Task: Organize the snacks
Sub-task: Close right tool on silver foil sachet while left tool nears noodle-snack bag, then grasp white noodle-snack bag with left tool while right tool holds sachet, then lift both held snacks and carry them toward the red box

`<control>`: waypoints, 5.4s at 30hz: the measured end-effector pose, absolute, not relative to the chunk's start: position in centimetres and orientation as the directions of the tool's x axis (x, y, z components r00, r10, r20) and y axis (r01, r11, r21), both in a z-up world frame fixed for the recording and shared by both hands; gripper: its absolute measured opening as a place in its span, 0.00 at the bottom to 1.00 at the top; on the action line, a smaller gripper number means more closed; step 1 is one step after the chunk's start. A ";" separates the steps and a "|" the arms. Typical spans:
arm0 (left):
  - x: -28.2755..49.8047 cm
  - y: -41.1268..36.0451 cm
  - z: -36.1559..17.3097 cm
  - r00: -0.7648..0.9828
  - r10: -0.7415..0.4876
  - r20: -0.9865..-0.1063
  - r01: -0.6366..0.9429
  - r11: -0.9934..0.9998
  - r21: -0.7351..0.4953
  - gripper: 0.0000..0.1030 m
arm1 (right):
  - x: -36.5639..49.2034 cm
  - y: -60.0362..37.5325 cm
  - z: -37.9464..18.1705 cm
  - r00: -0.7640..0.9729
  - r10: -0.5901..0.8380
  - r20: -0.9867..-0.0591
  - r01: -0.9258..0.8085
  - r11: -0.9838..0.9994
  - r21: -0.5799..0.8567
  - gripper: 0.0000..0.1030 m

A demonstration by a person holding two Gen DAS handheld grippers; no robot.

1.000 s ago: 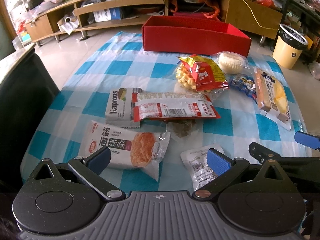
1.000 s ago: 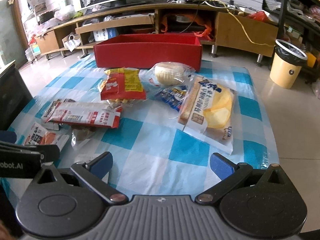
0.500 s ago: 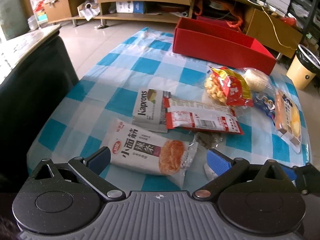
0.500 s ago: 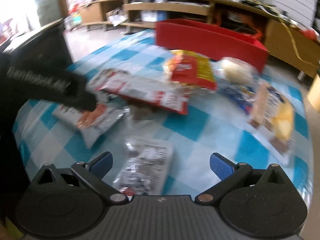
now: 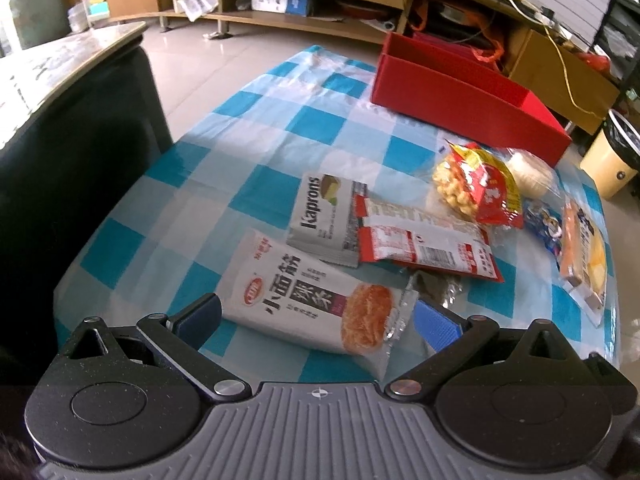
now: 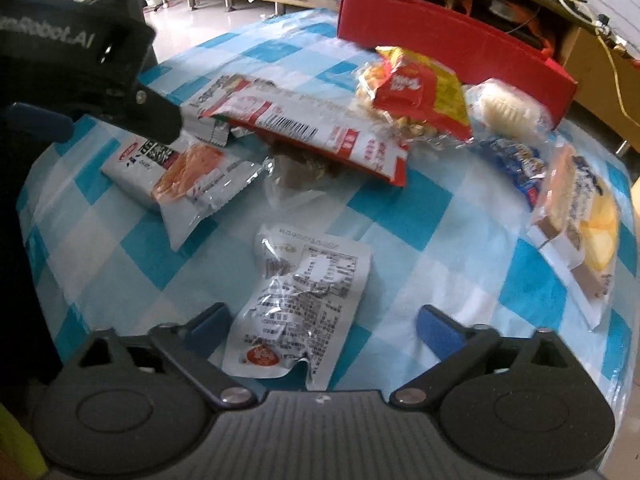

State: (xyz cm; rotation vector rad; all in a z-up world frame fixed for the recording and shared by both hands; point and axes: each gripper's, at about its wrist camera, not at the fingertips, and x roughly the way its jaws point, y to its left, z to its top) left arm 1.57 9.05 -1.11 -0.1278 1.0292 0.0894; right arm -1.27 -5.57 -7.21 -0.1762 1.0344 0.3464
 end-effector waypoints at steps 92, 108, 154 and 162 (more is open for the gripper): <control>0.9 1.6 -7.9 0.257 0.003 -0.966 0.421 0.900 0.115 1.00 | -0.6 -12.4 -5.5 0.474 0.294 -0.830 -0.216 0.952 0.214 0.55; 1.4 2.4 -4.7 0.274 -0.108 -0.956 0.354 0.935 -0.004 0.52 | -2.0 -13.9 -4.7 0.511 0.274 -0.815 -0.178 0.961 0.211 0.31; 2.2 2.5 -2.3 0.250 -0.279 -0.927 0.260 0.942 -0.214 0.50 | -1.6 -14.8 -4.9 0.504 0.291 -0.813 -0.129 0.956 0.263 0.41; 1.9 2.4 -3.4 0.229 -0.231 -0.946 0.275 0.947 -0.165 0.84 | -1.6 -15.0 -4.5 0.519 0.299 -0.801 -0.129 0.953 0.273 0.41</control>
